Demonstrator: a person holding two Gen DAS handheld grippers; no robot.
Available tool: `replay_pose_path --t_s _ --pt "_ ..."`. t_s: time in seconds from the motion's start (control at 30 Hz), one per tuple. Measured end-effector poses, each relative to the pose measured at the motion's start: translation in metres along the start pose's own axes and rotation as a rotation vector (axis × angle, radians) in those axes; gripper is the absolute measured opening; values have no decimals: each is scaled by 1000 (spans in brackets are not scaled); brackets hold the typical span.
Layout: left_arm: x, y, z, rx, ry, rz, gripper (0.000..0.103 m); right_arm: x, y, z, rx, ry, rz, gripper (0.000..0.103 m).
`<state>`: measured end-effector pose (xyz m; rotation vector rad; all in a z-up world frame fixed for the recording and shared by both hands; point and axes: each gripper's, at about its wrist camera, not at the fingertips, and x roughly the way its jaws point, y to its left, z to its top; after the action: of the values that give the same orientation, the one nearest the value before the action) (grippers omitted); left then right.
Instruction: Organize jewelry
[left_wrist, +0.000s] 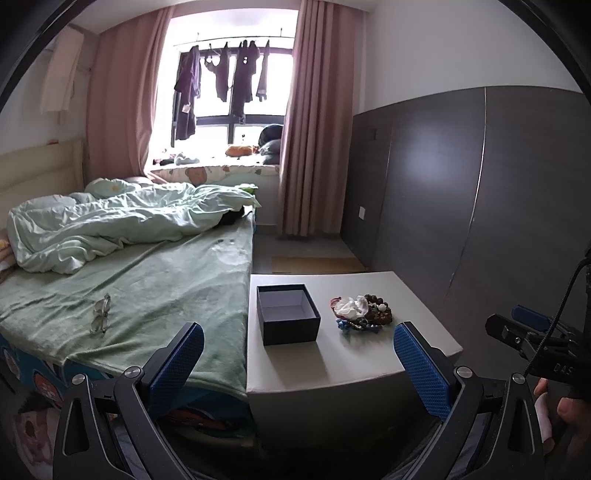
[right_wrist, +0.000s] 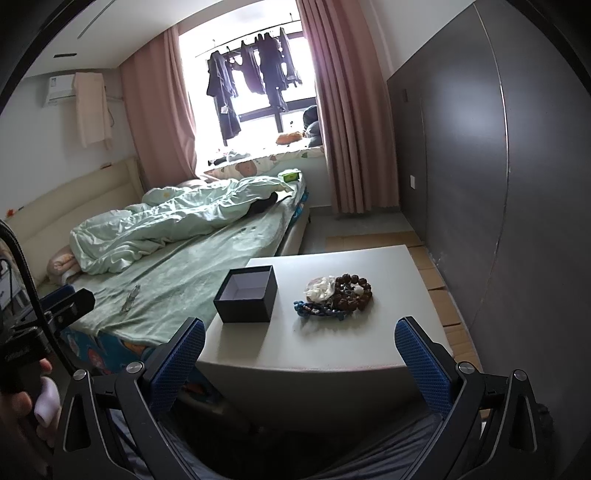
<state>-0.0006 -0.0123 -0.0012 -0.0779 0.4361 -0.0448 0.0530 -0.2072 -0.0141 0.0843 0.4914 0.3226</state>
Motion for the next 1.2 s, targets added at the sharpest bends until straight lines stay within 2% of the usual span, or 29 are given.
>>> replay_pose_path --t_s 0.67,1.2 --pt "0 0 -3 -18 -2 -14 103 2 -2 -5 8 3 13 103" --pt "-3 3 -4 -15 -11 -31 103 3 -8 -2 7 -1 -15 103"
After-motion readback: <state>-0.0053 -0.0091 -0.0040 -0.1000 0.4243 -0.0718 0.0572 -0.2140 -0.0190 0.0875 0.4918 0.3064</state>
